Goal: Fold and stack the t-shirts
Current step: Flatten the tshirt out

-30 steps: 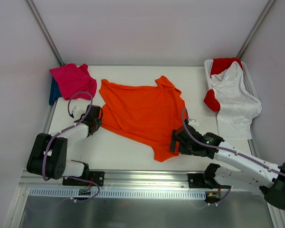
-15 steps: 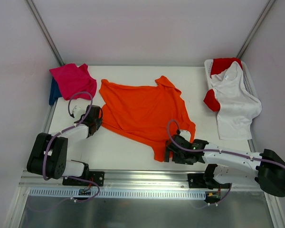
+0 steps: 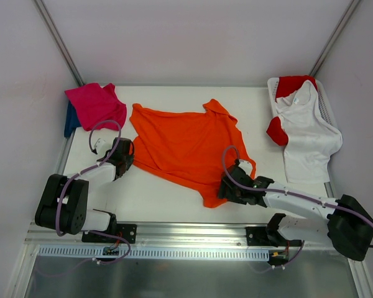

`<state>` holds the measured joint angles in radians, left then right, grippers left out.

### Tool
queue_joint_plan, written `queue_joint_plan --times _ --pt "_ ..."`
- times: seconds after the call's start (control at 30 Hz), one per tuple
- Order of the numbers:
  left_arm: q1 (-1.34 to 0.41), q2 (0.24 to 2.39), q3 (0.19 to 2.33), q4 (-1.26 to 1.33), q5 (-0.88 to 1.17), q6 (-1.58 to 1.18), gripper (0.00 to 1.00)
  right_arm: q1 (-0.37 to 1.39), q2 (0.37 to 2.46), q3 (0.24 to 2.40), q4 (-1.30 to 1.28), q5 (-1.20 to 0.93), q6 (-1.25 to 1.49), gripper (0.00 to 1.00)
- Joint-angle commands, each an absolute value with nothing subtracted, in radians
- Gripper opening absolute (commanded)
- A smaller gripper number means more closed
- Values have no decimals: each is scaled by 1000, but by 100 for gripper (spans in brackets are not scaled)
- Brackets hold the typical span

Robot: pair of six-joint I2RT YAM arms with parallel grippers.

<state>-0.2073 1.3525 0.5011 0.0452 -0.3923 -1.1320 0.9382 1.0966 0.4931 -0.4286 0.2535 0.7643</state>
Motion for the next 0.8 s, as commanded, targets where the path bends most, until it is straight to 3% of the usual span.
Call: queue_joint_plan --times 0.0,0.07,0.17,0.3,0.4,0.43,0.53,0.57,0.67,0.77 --pt "-198 1362 482 -17 -370 -1104 0 896 1190 459 -339 238 703 64" --pt "-198 1358 482 -18 -373 -1100 0 891 1229 477 -330 224 693 55" --pt "-198 1353 482 -17 -385 -1095 0 891 1261 483 -322 203 689 32" --pt "-198 1364 485 -17 -393 -1095 0 890 1276 468 -325 195 696 20" --pt "-198 1377 491 -17 -388 -1095 0 890 1275 450 -330 187 709 21" --pt "-198 1381 491 -17 -388 -1095 0 890 1273 445 -336 186 716 22" --pt "-198 1387 494 -17 -390 -1097 0 890 1255 440 -385 192 729 38" --pt "-198 1387 494 -17 -388 -1097 0 893 1247 439 -414 195 733 54" --pt "-198 1393 497 -17 -388 -1097 0 903 1183 425 -465 204 752 75" --pt "-198 1399 499 -15 -387 -1097 0 919 1109 413 -514 212 773 76"
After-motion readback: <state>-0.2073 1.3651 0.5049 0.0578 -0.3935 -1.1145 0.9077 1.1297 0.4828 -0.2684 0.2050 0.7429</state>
